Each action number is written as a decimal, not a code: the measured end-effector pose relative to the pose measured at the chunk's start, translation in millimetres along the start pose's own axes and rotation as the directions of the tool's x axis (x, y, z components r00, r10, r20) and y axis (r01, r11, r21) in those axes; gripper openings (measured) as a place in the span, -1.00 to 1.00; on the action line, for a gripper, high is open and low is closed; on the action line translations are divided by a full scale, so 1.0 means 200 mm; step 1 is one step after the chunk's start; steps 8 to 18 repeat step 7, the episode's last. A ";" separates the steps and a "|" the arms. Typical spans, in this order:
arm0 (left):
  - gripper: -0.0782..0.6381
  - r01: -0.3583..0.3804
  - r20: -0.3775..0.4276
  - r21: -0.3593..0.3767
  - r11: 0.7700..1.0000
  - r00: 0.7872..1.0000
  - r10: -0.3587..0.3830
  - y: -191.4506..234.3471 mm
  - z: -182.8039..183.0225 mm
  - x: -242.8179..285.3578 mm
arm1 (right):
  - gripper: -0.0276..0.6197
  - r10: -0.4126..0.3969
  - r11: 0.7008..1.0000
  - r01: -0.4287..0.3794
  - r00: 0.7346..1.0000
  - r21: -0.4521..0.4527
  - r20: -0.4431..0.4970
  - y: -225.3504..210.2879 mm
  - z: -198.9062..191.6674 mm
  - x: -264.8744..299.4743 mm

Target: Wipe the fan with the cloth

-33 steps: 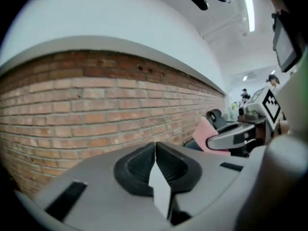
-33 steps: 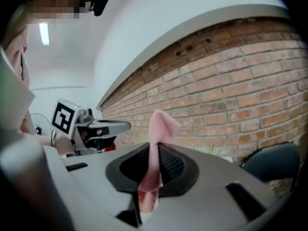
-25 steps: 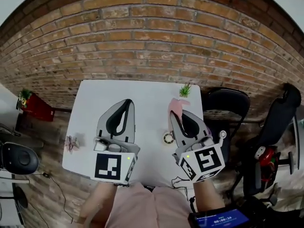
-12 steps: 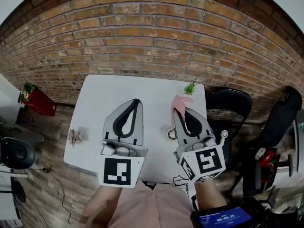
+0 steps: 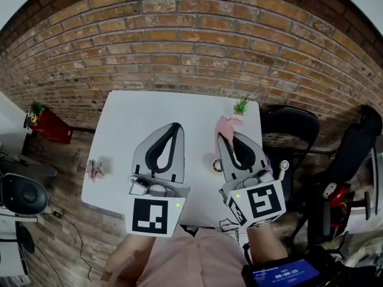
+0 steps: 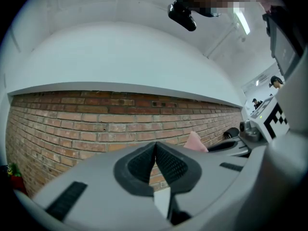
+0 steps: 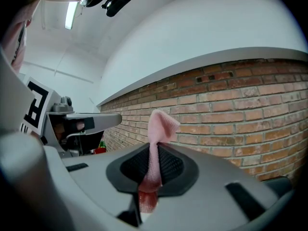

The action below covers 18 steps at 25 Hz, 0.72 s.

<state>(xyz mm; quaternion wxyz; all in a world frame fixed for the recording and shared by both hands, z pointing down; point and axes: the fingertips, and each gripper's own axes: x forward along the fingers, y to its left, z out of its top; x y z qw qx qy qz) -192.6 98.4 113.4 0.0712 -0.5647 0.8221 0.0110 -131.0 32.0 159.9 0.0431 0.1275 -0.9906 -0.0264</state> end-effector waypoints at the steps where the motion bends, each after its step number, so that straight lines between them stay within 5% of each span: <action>1: -0.75 0.001 -0.001 0.002 1.000 1.000 -0.001 -0.01 0.00 0.00 | -0.82 0.000 1.000 0.000 1.000 0.000 0.000 0.00 0.00 0.00; 18: -0.75 0.002 -0.005 0.007 1.000 1.000 -0.002 -0.02 -0.03 0.00 | -0.82 0.004 1.000 -0.004 1.000 -0.002 0.001 0.00 -0.03 0.01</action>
